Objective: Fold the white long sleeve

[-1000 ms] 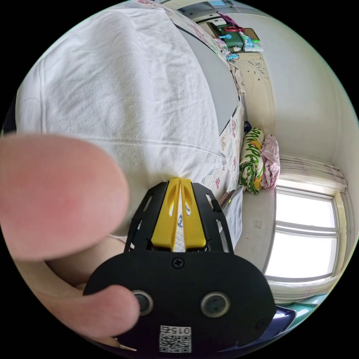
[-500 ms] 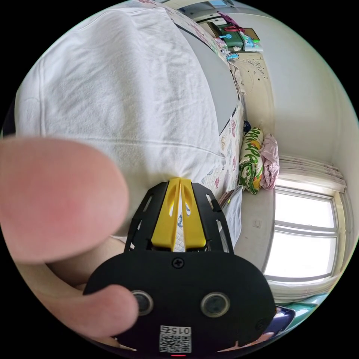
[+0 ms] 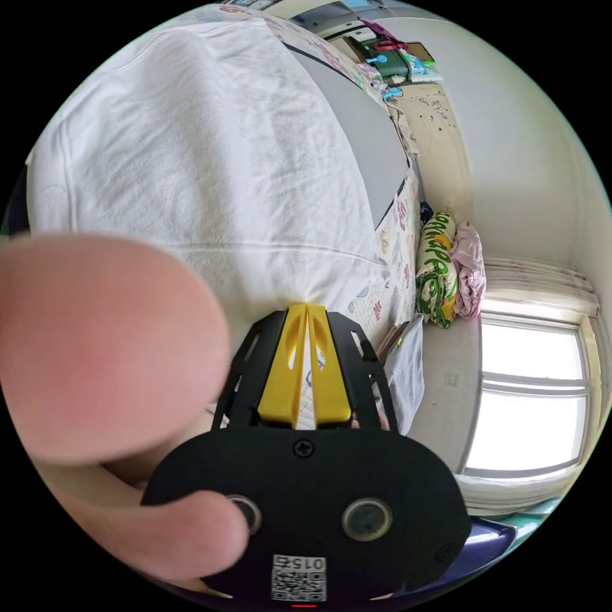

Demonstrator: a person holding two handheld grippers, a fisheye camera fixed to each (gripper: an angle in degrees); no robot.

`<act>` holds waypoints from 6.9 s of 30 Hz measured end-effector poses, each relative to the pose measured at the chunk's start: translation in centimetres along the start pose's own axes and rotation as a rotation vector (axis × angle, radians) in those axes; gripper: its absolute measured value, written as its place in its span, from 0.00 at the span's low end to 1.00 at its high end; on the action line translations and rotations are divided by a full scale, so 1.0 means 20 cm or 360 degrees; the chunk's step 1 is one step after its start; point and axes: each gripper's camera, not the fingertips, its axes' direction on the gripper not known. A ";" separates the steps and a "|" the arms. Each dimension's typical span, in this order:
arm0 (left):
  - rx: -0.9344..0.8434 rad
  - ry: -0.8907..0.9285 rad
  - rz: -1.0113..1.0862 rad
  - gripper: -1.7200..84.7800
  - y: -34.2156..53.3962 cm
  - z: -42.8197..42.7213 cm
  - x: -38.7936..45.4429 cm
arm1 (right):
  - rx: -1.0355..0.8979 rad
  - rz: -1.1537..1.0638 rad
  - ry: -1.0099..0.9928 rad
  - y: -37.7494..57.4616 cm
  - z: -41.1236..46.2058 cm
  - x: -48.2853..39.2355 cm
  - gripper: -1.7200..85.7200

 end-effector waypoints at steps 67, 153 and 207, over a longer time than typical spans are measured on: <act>-0.0688 -0.2136 0.0914 0.04 -0.43 0.57 -0.49 | 0.0968 -0.0313 -0.2033 -1.15 -2.79 0.16 0.11; -0.1985 -0.1790 0.1363 0.03 0.38 2.21 -1.71 | 0.0494 0.1128 -0.2119 0.10 -2.23 1.56 0.02; -0.1005 -0.1842 0.0697 0.07 0.11 1.10 -0.59 | 0.0064 -0.0883 -0.1810 -1.41 -2.46 -0.11 0.01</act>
